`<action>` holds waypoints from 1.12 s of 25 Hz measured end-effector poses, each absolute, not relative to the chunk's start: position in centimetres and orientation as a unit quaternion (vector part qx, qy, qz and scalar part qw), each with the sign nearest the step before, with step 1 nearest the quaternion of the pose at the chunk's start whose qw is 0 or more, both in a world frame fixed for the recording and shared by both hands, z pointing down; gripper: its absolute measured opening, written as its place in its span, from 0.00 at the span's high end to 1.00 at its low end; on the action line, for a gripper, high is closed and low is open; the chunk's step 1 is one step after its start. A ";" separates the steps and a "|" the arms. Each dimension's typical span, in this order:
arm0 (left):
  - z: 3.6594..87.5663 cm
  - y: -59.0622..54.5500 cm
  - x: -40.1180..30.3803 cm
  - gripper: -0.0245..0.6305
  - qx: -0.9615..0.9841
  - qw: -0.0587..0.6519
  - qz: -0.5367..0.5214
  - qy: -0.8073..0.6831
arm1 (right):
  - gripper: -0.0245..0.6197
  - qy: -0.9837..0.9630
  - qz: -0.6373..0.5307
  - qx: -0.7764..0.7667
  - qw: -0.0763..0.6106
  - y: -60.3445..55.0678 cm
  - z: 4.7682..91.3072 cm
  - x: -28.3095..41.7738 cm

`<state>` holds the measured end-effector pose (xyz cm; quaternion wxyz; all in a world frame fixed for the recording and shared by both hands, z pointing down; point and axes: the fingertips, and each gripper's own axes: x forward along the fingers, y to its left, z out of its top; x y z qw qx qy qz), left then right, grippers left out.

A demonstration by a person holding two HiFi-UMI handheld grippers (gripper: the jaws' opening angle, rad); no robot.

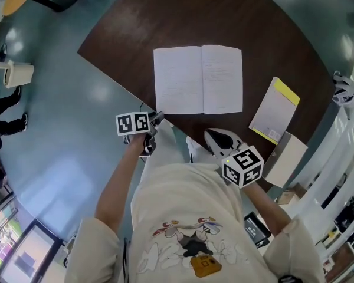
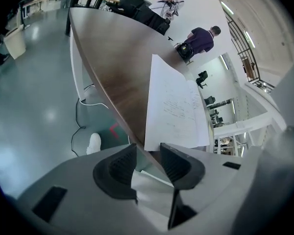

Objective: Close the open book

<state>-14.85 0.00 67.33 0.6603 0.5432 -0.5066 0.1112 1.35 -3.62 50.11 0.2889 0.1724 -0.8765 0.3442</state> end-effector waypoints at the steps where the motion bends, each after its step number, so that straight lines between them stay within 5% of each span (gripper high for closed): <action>1: 67.3 -0.1 -14.9 0.75 0.545 0.663 0.109 -0.502 | 0.95 -0.876 0.345 0.173 0.289 -3.8 50.2 1.2; 28: 62.2 -0.6 -14.9 0.93 0.567 0.656 0.009 -0.499 | 0.95 -0.883 0.335 0.166 0.283 -3.8 49.5 -0.1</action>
